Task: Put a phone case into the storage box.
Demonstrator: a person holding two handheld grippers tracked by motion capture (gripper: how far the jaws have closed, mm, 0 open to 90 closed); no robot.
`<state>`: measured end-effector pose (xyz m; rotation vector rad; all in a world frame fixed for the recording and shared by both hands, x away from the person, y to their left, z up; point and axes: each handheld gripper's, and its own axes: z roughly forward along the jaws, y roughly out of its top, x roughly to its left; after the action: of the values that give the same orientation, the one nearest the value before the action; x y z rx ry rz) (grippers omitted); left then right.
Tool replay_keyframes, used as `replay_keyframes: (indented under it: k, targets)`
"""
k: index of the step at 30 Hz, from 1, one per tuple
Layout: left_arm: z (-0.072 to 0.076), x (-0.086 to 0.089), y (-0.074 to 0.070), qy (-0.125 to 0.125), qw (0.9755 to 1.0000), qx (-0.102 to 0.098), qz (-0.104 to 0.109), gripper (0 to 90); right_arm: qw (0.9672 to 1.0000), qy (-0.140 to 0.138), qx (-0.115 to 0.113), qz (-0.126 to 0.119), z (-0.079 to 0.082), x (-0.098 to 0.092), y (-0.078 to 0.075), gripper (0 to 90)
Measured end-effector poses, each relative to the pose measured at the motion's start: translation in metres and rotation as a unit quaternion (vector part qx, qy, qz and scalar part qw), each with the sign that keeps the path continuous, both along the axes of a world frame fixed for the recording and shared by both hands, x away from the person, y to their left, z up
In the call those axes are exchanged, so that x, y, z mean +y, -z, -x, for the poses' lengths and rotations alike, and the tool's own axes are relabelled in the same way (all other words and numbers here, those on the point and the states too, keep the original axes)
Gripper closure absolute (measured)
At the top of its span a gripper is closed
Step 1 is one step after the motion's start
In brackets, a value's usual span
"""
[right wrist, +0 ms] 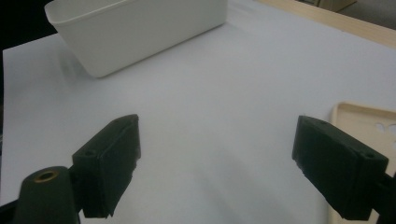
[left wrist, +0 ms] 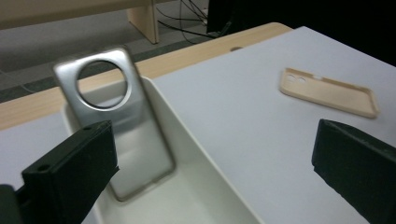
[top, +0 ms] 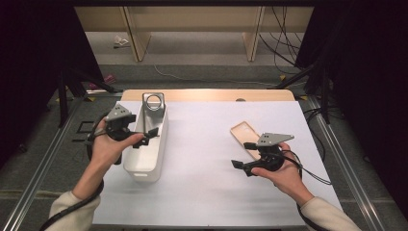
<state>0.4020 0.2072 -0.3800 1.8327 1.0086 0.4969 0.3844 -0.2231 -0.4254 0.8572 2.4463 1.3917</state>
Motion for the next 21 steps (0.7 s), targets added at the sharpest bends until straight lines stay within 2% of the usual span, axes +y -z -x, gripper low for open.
replay_keyframes:
  k: [2, 9, 12, 16, 21]
  targets:
    - [0.013, -0.009, 0.006, 0.016, 0.9999, 0.002, -0.004, 0.0, 1.0, 0.005, -0.001, -0.001, -0.002, -0.004, 0.0, 16.3]
    - [0.043, -0.028, 0.021, 0.043, 0.9988, -0.021, -0.011, 0.0, 0.9998, 0.019, -0.001, -0.006, -0.007, -0.016, -0.001, 16.3]
    - [0.049, -0.032, 0.027, 0.052, 0.9977, -0.042, -0.016, 0.0, 0.9998, 0.02, -0.002, -0.006, -0.007, -0.02, -0.001, 16.3]
    - [0.053, -0.035, 0.034, 0.059, 0.9966, -0.057, -0.014, 0.0, 0.9996, 0.026, -0.001, -0.006, -0.009, -0.024, 0.0, 16.3]
    - [0.055, -0.034, 0.037, 0.06, 0.9959, -0.067, -0.01, 0.0, 0.9995, 0.029, -0.005, -0.009, -0.009, -0.025, -0.002, 16.3]
